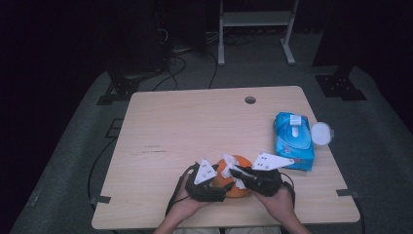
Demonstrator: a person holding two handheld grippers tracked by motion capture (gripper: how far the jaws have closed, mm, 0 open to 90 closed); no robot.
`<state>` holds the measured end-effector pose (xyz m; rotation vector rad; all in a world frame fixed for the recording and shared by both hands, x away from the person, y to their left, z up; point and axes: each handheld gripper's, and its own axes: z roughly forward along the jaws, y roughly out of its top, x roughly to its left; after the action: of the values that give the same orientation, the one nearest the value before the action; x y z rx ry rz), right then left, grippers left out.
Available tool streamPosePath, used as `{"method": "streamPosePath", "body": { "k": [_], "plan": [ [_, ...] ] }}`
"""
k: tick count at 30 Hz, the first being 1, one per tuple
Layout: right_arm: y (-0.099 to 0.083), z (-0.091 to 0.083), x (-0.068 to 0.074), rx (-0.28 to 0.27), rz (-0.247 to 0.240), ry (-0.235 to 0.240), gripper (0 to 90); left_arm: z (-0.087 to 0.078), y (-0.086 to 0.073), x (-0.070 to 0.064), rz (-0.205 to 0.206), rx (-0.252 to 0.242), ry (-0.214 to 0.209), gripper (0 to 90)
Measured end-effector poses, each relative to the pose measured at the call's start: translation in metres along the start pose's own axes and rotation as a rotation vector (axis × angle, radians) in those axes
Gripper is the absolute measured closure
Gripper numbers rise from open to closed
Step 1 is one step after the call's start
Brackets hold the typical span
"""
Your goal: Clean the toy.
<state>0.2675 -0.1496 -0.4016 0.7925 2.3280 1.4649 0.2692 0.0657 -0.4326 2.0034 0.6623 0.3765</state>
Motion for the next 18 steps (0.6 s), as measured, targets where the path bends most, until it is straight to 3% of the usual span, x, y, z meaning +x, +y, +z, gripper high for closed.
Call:
{"method": "streamPosePath", "body": {
  "k": [4, 5, 7, 8, 10, 11, 13, 16, 17, 18],
  "plan": [
    [-0.006, -0.002, -0.016, 0.007, 0.025, -0.050, 80.4, -0.004, -0.006, 0.011, -0.014, 0.011, -0.022, 30.2],
    [-0.008, -0.004, -0.022, 0.004, 0.058, -0.057, 80.4, -0.005, -0.004, 0.011, -0.017, 0.000, -0.024, 28.6],
    [-0.011, -0.007, -0.027, -0.003, 0.081, -0.071, 80.5, -0.005, 0.001, 0.007, -0.017, -0.053, -0.031, 21.1],
    [-0.010, -0.007, -0.026, -0.003, 0.081, -0.068, 80.5, -0.005, 0.003, 0.004, -0.006, -0.066, -0.032, 19.5],
    [-0.009, -0.003, -0.018, -0.012, 0.075, -0.019, 80.4, -0.002, 0.002, 0.000, 0.053, -0.016, 0.005, 24.2],
    [-0.008, 0.000, -0.013, -0.005, 0.050, -0.017, 80.3, -0.001, 0.000, 0.000, 0.069, 0.002, 0.012, 27.5],
    [-0.007, 0.003, -0.010, 0.012, 0.016, -0.027, 80.4, -0.003, -0.004, 0.008, 0.036, 0.007, 0.001, 31.3],
    [-0.008, 0.001, -0.017, 0.010, 0.038, -0.048, 80.4, -0.006, -0.006, 0.016, 0.003, 0.017, 0.008, 33.1],
    [-0.012, -0.003, -0.026, 0.017, 0.058, -0.090, 80.4, -0.007, -0.008, 0.021, -0.032, 0.001, -0.004, 32.5],
    [-0.014, -0.005, -0.030, 0.011, 0.085, -0.083, 80.5, -0.007, -0.007, 0.020, -0.025, -0.018, -0.006, 29.7]
  ]
}}
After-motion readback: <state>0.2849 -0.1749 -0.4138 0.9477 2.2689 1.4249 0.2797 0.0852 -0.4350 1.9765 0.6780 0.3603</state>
